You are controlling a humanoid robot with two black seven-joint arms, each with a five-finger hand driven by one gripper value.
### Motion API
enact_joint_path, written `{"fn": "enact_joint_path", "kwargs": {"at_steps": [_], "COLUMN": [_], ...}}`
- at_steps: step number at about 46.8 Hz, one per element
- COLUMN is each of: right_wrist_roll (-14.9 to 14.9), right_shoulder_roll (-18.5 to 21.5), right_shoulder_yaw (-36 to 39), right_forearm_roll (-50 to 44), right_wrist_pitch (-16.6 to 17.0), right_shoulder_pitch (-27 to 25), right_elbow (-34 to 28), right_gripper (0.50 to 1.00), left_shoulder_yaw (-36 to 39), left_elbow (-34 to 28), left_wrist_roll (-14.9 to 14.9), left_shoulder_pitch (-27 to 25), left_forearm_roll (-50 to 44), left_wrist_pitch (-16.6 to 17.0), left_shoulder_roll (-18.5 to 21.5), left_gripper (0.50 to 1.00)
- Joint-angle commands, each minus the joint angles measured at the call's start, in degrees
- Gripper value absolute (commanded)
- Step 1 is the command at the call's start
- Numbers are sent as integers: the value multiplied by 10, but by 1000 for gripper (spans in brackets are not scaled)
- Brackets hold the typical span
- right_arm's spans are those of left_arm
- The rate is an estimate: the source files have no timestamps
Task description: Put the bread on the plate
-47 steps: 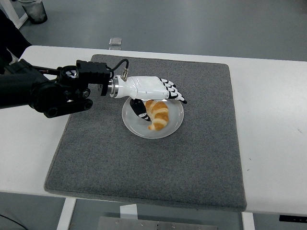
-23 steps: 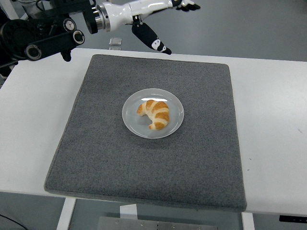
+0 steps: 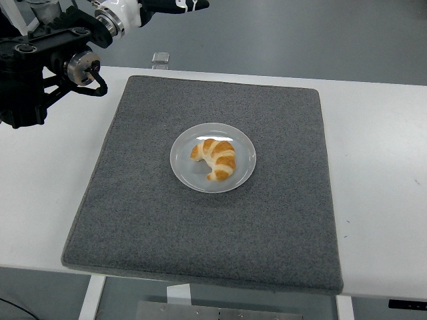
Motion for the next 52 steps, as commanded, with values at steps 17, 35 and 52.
{"fn": "enact_joint_path", "kwargs": {"at_steps": [17,35,52], "right_wrist_roll": [-1,-1,1], "right_shoulder_roll": [0,0,0], "right_shoulder_yaw": [1,-1,4], "right_forearm_roll": [-3,-2,3], "right_wrist_pitch": [1,1,-1], "right_shoulder_pitch": [0,0,0], "right_elbow": [0,0,-3], "right_gripper": [952,952,952], "left_shoulder_yaw": [-184,-274,-318], "left_elbow": [16,14,10], "left_wrist_roll": [76,76,30], "left_shoulder_pitch": [114,208,271], "left_forearm_roll": [-72,-122,-116], "left_wrist_pitch": [43,54,41], "left_shoulder_roll": [3,0,-8], "left_gripper": [1000,1000,1000]}}
